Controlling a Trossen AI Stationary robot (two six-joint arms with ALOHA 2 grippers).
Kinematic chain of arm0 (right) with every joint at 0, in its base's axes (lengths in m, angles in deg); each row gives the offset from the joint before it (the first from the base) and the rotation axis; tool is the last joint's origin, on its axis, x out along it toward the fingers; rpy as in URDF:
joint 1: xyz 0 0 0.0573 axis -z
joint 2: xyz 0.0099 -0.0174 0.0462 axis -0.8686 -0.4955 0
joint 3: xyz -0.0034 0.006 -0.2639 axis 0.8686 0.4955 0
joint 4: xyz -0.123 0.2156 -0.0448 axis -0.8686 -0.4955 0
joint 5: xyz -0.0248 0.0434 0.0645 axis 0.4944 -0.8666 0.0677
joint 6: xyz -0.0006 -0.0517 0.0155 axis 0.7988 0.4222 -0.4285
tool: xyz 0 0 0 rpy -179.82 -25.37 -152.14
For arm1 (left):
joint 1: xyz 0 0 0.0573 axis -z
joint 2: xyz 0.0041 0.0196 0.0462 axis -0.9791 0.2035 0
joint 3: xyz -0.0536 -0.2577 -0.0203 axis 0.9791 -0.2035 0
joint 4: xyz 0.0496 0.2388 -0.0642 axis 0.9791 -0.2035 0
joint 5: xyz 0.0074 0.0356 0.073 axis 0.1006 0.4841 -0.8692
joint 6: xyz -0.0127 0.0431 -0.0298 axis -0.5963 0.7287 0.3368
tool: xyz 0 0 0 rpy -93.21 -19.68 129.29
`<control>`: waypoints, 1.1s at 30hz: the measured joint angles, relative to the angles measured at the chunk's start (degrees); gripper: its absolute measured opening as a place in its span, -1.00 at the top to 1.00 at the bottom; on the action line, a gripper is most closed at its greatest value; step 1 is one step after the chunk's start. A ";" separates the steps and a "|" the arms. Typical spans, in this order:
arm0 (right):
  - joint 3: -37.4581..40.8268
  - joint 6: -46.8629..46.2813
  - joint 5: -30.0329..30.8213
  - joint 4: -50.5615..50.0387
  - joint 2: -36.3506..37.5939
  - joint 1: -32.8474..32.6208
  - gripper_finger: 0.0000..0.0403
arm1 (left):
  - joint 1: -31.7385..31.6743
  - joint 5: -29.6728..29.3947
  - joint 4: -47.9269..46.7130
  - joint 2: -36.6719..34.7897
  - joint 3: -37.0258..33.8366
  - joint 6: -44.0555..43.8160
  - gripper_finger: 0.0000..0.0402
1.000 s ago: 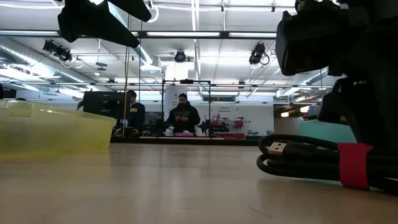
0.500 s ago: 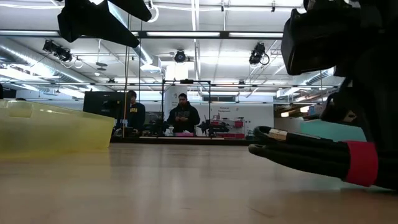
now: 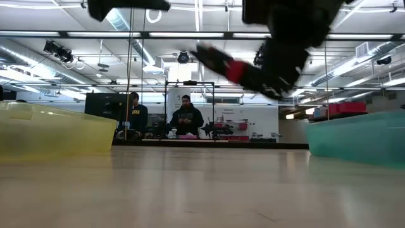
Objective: Pick & Place USB Port
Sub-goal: Put the black charger cable into the yellow bin
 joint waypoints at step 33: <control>0.00 18.19 13.90 22.10 11.89 -0.38 0.83 | -9.97 7.14 31.27 0.25 0.24 27.40 0.72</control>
